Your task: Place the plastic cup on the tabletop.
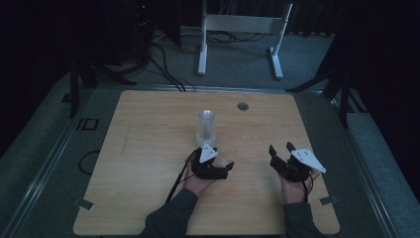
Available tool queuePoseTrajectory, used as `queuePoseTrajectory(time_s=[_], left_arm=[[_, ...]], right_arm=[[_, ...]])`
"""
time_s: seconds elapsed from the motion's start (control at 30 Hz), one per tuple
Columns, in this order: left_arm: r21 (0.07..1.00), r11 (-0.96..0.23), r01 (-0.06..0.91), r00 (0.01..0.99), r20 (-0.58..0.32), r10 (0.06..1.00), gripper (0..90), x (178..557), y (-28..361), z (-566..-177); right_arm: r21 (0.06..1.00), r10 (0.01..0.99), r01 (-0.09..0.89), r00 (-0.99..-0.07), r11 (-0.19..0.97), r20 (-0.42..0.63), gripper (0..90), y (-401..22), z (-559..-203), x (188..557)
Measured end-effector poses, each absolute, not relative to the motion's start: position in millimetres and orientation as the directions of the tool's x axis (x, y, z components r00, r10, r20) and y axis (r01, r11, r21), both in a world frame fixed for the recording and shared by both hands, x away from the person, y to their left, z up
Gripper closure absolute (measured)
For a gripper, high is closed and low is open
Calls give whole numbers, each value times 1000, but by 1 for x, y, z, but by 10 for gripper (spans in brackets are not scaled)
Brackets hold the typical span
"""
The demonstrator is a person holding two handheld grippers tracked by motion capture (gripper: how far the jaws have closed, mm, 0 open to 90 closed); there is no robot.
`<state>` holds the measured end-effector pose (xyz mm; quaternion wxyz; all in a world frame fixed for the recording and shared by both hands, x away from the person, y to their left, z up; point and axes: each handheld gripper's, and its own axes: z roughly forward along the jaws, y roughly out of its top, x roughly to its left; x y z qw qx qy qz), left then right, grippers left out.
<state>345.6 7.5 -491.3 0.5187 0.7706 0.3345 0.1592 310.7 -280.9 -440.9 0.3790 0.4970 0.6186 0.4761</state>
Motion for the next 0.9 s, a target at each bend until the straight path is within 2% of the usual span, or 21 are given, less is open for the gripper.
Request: queuePoseTrajectory(time_s=[0.47,0.9], left_arm=[[896,-256,364,742,-112,661,144,338,13,-492],[885,-247,395,721,-132,680,148,327,44,-497]], right_arm=[[966,976,254,-217,51,5,329,-281,-441,310],[965,977,256,-213,50,6,329,-283,-441,311]])
